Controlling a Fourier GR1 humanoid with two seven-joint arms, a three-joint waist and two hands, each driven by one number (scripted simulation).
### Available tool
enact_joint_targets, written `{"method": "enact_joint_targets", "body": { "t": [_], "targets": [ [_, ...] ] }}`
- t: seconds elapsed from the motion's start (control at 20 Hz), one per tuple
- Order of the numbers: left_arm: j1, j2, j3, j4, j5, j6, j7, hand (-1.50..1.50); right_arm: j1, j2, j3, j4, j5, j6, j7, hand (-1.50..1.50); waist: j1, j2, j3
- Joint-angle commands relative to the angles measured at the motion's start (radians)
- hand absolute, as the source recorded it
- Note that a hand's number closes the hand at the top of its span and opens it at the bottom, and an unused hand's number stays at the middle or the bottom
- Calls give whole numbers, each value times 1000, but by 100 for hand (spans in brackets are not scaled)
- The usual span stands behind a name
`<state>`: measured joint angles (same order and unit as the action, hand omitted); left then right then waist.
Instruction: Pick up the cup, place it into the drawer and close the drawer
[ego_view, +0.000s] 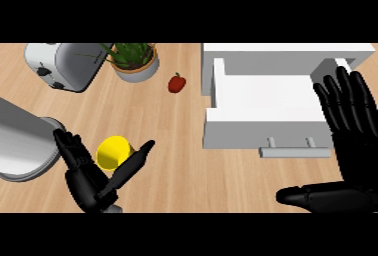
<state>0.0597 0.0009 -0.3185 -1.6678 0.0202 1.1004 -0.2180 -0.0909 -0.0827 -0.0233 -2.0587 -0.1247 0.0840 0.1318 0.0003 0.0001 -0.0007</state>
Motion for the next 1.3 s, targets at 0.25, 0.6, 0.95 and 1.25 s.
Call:
{"method": "enact_joint_targets", "body": {
  "t": [0.25, 0.6, 0.95, 1.25],
  "targets": [
    [-18, -1, 70, 248, 361, -79, -364, -150, -39, 5, 23, -13, 11, -12, 58, -150, -2, 0, -1],
    [37, -1, 133, 299, 477, -201, -502, -150, -8, -7, -7, -32, -7, 14, 40, -150, 0, 0, 0],
    [11, -1, 129, 389, 592, -195, -642, -150, 1, 1, -13, -23, -23, 25, 29, -150, 0, 0, 0],
    [37, 0, 145, 473, 663, -273, -742, -150, 30, -14, -40, 14, -35, 72, -35, -150, 0, 0, 1]
  ]
}}
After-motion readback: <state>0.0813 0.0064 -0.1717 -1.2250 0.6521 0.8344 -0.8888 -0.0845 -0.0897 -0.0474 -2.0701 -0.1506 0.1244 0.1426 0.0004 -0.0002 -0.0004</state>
